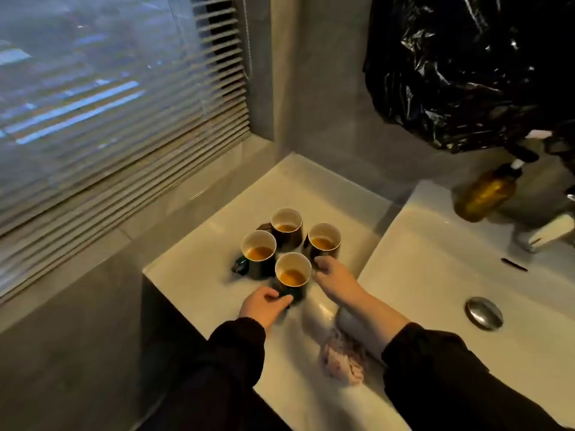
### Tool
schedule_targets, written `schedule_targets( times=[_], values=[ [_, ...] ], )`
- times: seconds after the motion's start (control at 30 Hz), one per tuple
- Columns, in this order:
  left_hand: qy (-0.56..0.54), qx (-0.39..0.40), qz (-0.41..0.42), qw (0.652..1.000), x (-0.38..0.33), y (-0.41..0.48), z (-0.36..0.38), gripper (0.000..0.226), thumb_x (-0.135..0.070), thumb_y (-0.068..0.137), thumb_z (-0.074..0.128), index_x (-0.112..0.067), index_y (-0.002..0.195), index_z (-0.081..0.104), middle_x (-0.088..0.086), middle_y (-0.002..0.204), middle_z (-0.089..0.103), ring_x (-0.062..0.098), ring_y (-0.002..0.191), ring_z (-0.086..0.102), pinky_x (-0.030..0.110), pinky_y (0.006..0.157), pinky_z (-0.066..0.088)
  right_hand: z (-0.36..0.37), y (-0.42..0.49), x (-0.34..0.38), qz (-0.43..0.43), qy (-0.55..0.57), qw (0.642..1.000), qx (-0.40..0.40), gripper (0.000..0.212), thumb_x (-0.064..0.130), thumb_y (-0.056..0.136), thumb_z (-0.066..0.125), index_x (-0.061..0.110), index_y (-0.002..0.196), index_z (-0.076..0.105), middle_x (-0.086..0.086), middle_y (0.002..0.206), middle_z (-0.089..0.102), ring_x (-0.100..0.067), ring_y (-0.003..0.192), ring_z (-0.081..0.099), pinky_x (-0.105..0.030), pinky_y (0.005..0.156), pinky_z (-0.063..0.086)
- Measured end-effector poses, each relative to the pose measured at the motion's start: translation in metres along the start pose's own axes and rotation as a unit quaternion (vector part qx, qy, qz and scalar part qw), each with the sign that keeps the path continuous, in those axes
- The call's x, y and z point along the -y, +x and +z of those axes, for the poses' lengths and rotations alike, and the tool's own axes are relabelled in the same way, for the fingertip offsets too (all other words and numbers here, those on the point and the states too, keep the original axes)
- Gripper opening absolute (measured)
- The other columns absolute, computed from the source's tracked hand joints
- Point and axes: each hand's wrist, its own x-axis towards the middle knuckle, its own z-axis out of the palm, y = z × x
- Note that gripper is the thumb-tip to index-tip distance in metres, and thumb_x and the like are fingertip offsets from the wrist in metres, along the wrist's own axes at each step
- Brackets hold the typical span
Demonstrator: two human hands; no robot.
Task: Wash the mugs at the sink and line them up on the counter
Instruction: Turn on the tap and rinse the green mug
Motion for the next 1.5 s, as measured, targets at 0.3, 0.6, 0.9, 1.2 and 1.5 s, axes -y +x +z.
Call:
schedule_targets(
  times=[0.3, 0.6, 0.9, 1.2, 1.5],
  values=[
    [0.061, -0.002, -0.005, 0.998, -0.003, 0.008, 0.028, 0.029, -0.039, 0.090, 0.057, -0.020, 0.069, 0.052, 0.008, 0.085, 0.056, 0.024, 0.077, 0.053, 0.031, 0.074, 0.041, 0.014, 0.021, 0.015, 0.063, 0.081, 0.994, 0.041, 0.051, 0.014, 0.092, 0.053, 0.011, 0.139, 0.037, -0.011, 0.133, 0.049, -0.021, 0.112, 0.048, -0.029, 0.091, 0.038],
    [0.023, 0.026, 0.055, 0.998, -0.018, -0.015, 0.006, 0.020, -0.025, 0.092, 0.057, -0.006, 0.095, 0.065, 0.009, 0.092, 0.064, 0.023, 0.092, 0.060, 0.033, 0.085, 0.047, -0.011, -0.017, 0.026, 0.050, 0.132, 0.989, 0.032, 0.042, 0.020, 0.095, 0.052, 0.015, 0.136, 0.044, -0.003, 0.122, 0.051, -0.011, 0.098, 0.045, -0.026, 0.084, 0.035],
    [0.038, 0.122, 0.209, 0.969, -0.121, -0.041, 0.012, 0.013, -0.022, 0.092, 0.058, -0.017, 0.081, 0.063, 0.004, 0.082, 0.063, 0.018, 0.084, 0.063, 0.031, 0.081, 0.056, -0.100, -0.067, -0.005, 0.007, 0.216, 0.967, -0.135, 0.033, 0.030, 0.100, 0.046, 0.026, 0.132, 0.049, 0.011, 0.122, 0.050, -0.010, 0.111, 0.047, -0.029, 0.091, 0.040],
    [0.018, 0.321, 0.232, 0.918, -0.201, -0.034, 0.136, 0.025, -0.018, 0.096, 0.053, -0.009, 0.073, 0.054, 0.010, 0.084, 0.059, 0.025, 0.084, 0.064, 0.027, 0.074, 0.057, -0.168, -0.109, -0.121, 0.091, 0.232, 0.920, -0.302, 0.034, 0.042, 0.100, 0.036, 0.025, 0.125, 0.052, -0.004, 0.132, 0.053, -0.024, 0.111, 0.054, -0.042, 0.090, 0.045],
    [0.056, 0.359, 0.288, 0.886, -0.205, -0.034, 0.245, 0.015, -0.017, 0.097, 0.049, -0.004, 0.101, 0.056, 0.012, 0.104, 0.060, 0.028, 0.103, 0.061, 0.034, 0.085, 0.054, -0.192, -0.120, -0.216, 0.146, 0.264, 0.890, -0.343, 0.059, 0.063, 0.095, 0.024, 0.025, 0.137, 0.040, -0.015, 0.134, 0.047, -0.033, 0.090, 0.067, -0.035, 0.065, 0.055]
  ],
)
